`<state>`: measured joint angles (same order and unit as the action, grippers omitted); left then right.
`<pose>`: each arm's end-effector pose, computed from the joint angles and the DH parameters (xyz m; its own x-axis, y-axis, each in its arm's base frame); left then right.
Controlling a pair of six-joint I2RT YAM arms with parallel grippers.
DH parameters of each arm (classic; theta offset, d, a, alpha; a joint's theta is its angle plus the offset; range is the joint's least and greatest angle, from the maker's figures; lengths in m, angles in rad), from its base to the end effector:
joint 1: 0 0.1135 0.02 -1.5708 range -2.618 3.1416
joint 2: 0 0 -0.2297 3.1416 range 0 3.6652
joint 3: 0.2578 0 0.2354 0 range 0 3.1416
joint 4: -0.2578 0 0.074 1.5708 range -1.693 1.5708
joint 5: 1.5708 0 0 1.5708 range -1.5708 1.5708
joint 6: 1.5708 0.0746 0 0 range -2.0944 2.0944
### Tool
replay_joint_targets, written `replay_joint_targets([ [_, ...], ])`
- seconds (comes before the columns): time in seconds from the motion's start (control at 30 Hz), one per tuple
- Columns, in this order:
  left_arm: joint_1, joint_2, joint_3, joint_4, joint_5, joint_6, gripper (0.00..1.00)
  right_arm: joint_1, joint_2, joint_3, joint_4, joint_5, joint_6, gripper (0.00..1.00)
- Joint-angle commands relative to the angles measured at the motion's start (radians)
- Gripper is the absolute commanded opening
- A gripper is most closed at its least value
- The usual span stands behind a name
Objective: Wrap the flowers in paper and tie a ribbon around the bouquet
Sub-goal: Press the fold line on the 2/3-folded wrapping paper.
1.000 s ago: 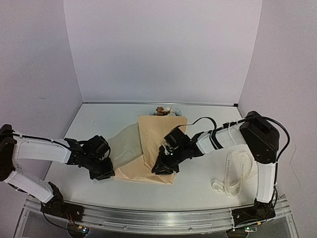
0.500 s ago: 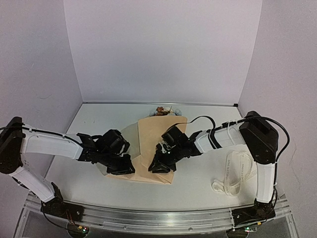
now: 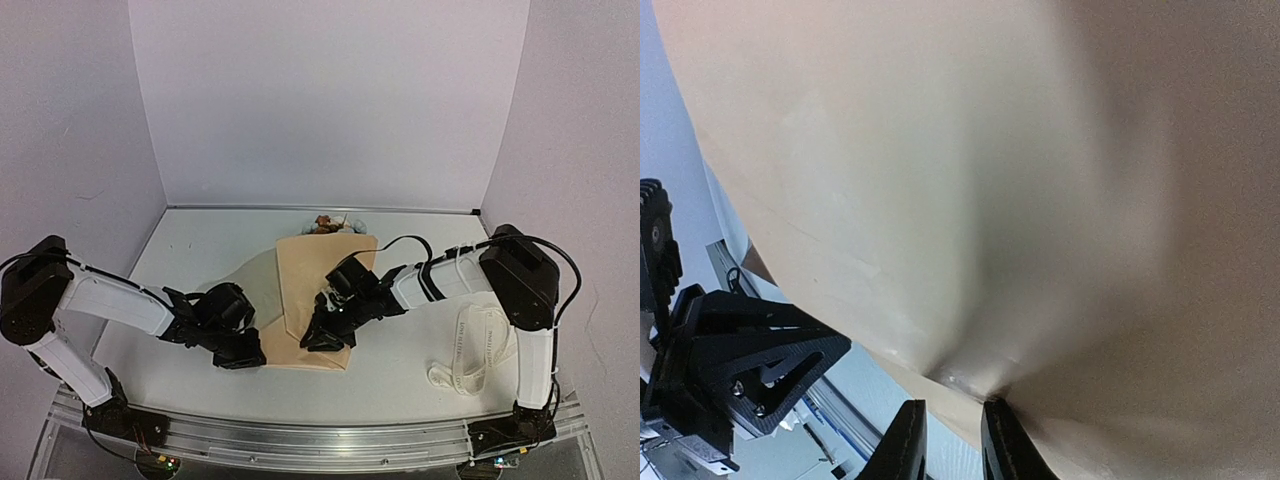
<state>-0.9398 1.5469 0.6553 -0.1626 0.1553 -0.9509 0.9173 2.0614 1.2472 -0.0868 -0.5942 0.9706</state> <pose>0.1542 -0.2306 0.0753 -0.9840 -0.0163 -0.1775 0.0721 0.8742 -0.4802 0.2176 0.3528 0.0853 -0.9865 -0.1635 0.0115 -0.0976 0.6423 0.7602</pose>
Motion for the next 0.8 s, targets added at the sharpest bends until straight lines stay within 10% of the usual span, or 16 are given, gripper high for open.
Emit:
replay_joint_targets([
  [0.0, -0.002, -0.033, -0.056, -0.041, -0.078, -0.063, 0.15, 0.006, 0.024, -0.017, 0.004, 0.001, -0.001, 0.19],
  [0.77, 0.219, -0.437, -0.262, -0.271, -0.226, -0.267, 0.27, 0.006, 0.045, -0.045, 0.043, -0.013, 0.008, 0.19],
])
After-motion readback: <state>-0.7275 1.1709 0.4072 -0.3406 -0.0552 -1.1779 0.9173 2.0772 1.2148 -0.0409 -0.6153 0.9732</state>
